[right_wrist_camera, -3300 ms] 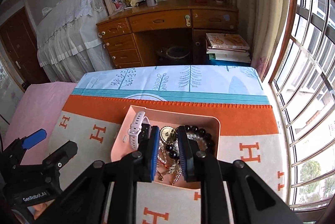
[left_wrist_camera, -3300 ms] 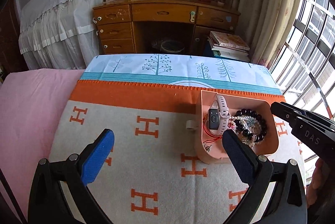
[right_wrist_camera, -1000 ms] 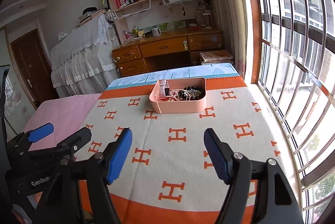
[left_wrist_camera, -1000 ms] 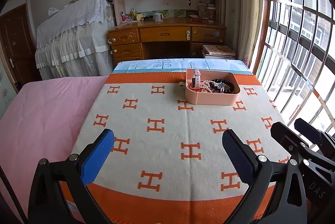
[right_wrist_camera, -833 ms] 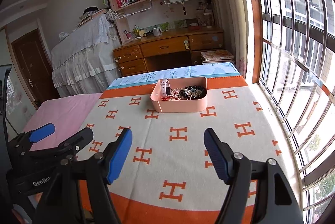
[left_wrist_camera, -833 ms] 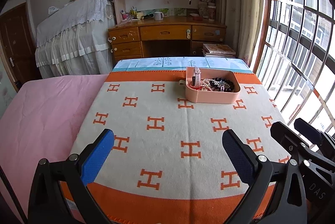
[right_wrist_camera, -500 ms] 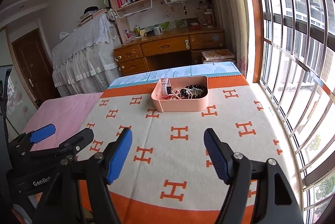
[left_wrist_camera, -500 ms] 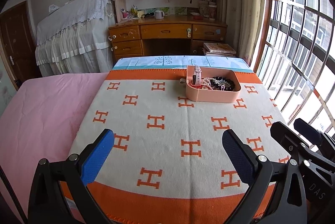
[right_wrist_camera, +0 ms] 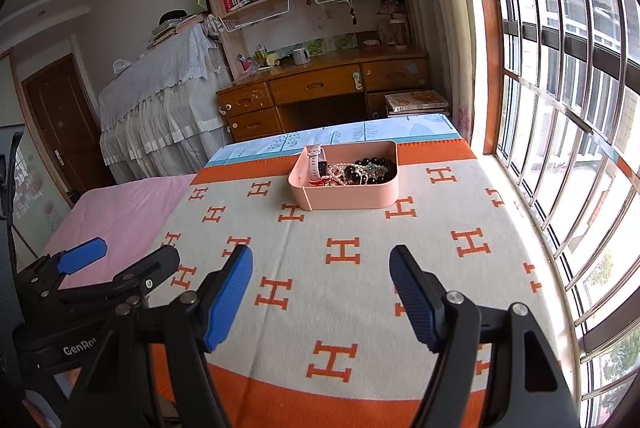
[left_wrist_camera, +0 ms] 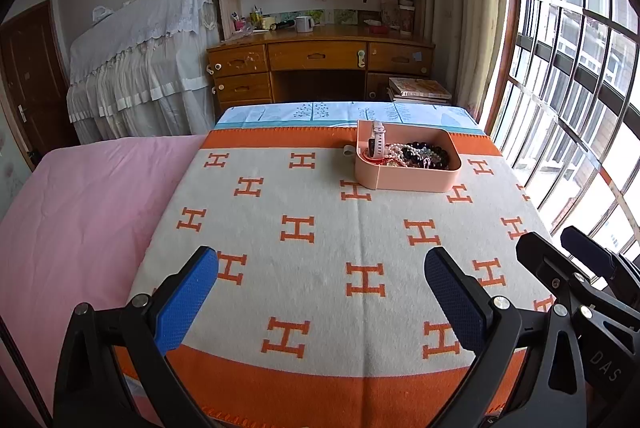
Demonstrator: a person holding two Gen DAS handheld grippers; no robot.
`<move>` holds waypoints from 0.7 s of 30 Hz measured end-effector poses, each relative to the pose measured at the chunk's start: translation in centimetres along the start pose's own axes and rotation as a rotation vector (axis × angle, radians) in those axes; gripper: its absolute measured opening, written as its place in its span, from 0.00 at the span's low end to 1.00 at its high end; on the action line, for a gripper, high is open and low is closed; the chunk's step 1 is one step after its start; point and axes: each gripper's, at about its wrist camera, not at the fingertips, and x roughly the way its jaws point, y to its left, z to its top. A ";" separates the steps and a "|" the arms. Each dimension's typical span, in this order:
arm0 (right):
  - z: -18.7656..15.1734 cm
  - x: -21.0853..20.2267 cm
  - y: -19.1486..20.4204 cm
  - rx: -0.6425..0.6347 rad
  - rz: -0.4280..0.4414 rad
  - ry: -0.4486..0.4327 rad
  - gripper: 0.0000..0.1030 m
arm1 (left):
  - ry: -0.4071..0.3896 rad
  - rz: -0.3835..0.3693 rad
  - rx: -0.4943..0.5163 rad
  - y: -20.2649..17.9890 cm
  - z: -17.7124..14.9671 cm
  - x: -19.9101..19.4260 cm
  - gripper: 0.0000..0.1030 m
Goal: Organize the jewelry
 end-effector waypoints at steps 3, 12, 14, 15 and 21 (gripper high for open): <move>0.0 0.0 0.0 0.000 -0.001 0.000 0.70 | 0.000 -0.002 -0.001 0.0 0.1 0.0 0.99; 0.1 0.0 -0.1 0.001 0.000 0.000 0.70 | 0.005 -0.005 -0.003 0.0 -0.4 0.2 0.99; 0.2 0.0 -0.1 0.001 0.000 0.001 0.70 | 0.009 -0.008 -0.003 -0.1 -0.7 0.3 0.99; 0.2 0.0 -0.1 0.001 0.000 0.002 0.70 | 0.012 -0.009 -0.004 -0.2 -0.7 0.4 0.99; -0.1 -0.1 0.0 0.002 0.001 0.004 0.70 | 0.017 -0.014 -0.006 -0.2 -0.6 0.4 0.99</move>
